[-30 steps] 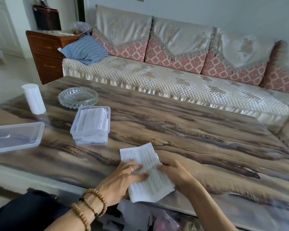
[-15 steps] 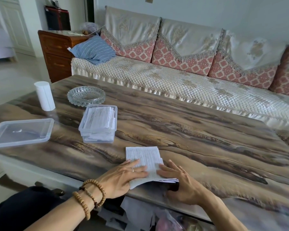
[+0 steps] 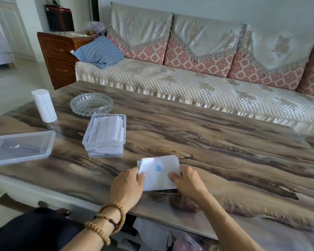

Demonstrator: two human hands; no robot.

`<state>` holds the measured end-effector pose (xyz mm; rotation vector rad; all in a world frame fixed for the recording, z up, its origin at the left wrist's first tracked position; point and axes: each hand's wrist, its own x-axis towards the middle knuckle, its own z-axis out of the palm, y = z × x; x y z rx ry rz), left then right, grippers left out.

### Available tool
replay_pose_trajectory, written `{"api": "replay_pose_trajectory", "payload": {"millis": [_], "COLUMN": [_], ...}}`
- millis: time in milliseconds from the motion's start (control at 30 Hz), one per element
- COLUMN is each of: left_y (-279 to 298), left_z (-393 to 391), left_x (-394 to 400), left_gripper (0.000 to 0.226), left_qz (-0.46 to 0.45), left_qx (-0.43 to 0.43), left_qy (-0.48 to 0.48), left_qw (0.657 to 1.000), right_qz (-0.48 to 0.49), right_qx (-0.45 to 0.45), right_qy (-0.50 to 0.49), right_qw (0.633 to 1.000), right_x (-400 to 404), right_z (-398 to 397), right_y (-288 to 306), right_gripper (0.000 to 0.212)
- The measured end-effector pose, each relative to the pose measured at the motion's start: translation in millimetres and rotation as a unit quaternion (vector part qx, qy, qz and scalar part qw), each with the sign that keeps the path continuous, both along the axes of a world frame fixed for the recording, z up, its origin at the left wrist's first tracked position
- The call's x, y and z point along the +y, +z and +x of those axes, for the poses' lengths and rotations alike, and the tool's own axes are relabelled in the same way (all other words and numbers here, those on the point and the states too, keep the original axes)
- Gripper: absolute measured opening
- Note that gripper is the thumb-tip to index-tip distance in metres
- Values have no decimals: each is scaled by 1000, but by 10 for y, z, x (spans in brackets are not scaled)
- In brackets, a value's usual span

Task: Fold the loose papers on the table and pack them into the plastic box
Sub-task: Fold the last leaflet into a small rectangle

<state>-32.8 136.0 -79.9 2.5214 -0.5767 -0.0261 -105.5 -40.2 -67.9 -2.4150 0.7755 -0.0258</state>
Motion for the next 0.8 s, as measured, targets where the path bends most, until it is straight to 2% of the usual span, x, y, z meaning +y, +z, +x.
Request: {"api": "replay_pose_trajectory", "payload": {"millis": [133, 233, 367, 600, 700, 800], "left_y": [12, 8, -6, -108, -204, -245], "left_z": [-12, -27, 62, 120, 214, 332], "left_x": [-137, -177, -205, -148, -165, -90], "left_gripper": [25, 32, 32, 18, 37, 35], "left_qz": [70, 95, 141, 122, 95, 82], "left_qx": [-41, -87, -111, -159, -207, -194], "left_qy": [33, 27, 21, 2, -95, -190], "left_qw": [996, 991, 984, 980, 969, 959], "right_qz": [-139, -216, -213, -243, -247, -210], "right_qx": [10, 11, 5, 38, 41, 26], "right_qy": [-59, -79, -82, -53, -61, -89], "right_qw": [989, 973, 974, 968, 966, 973], "right_x": [165, 223, 192, 131, 147, 104], "right_z": [128, 152, 200, 299, 311, 291], "right_y": [-153, -183, -187, -176, -177, -162], "right_gripper": [46, 45, 36, 24, 20, 29]}}
